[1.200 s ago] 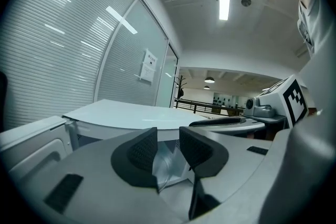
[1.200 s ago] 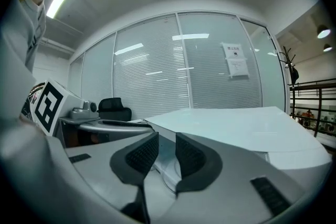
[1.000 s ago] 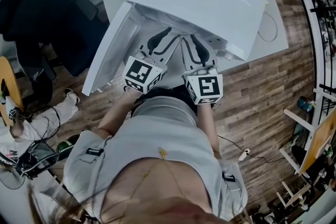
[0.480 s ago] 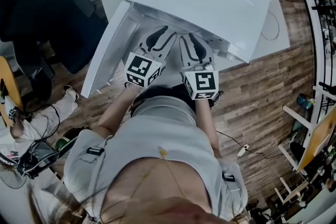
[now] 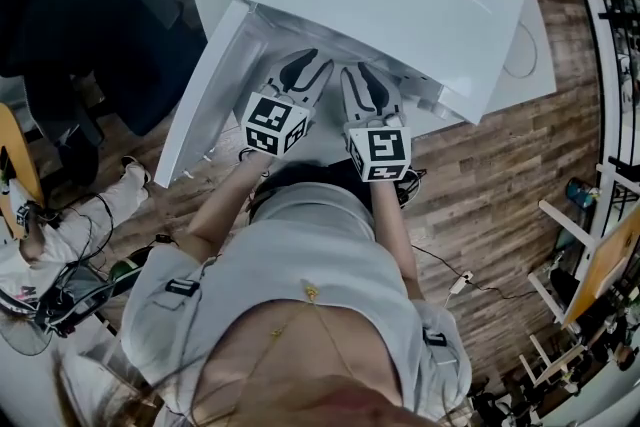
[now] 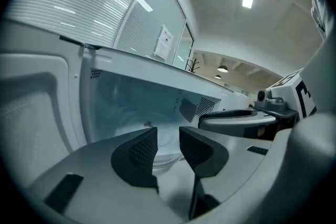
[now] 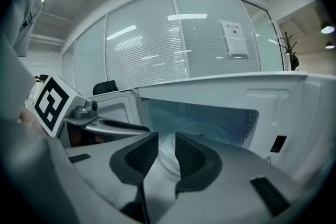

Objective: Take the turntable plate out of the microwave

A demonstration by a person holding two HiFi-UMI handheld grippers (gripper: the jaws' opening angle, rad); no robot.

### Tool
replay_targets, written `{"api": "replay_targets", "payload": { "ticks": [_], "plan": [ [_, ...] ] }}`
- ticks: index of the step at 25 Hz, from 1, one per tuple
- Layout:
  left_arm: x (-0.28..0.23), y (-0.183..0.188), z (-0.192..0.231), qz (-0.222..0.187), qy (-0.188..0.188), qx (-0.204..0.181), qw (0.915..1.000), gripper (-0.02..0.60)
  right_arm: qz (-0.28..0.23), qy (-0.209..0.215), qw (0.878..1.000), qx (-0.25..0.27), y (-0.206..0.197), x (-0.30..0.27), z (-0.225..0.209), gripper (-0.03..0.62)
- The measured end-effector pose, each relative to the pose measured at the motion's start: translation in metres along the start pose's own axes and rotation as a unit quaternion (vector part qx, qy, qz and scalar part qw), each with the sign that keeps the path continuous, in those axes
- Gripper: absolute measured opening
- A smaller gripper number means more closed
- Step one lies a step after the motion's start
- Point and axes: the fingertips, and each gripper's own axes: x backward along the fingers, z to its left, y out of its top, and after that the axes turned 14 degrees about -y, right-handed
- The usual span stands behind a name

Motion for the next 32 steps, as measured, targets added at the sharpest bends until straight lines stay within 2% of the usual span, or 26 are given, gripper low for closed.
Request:
{"api": "replay_targets", "payload": {
  "ticks": [12,14,16,21,25,32],
  "plan": [
    [-0.012,-0.035,0.024,0.033,0.021,0.043,0.9983,0.13,0.042,0.003,0.999,-0.006,-0.027,-0.022,-0.001,0.104],
    [-0.013,-0.04,0.029,0.03,0.025,0.069,0.9969,0.13,0.049,0.004,0.999,-0.011,-0.031,-0.024,-0.002,0.104],
    [-0.013,-0.047,0.035,0.02,0.027,0.116,0.9927,0.13,0.055,0.006,0.998,-0.022,-0.036,-0.027,-0.001,0.104],
    [-0.014,-0.066,0.051,-0.004,0.032,0.225,0.9738,0.158,0.069,0.013,0.996,-0.063,-0.047,-0.034,-0.001,0.104],
    [-0.019,-0.082,0.062,-0.036,0.031,0.327,0.9438,0.193,0.08,0.02,0.995,-0.064,-0.054,-0.037,0.0,0.104],
    [-0.035,-0.092,0.073,-0.068,0.01,0.404,0.9122,0.21,0.098,0.031,0.99,-0.095,-0.063,-0.035,-0.001,0.109]
  ]
}}
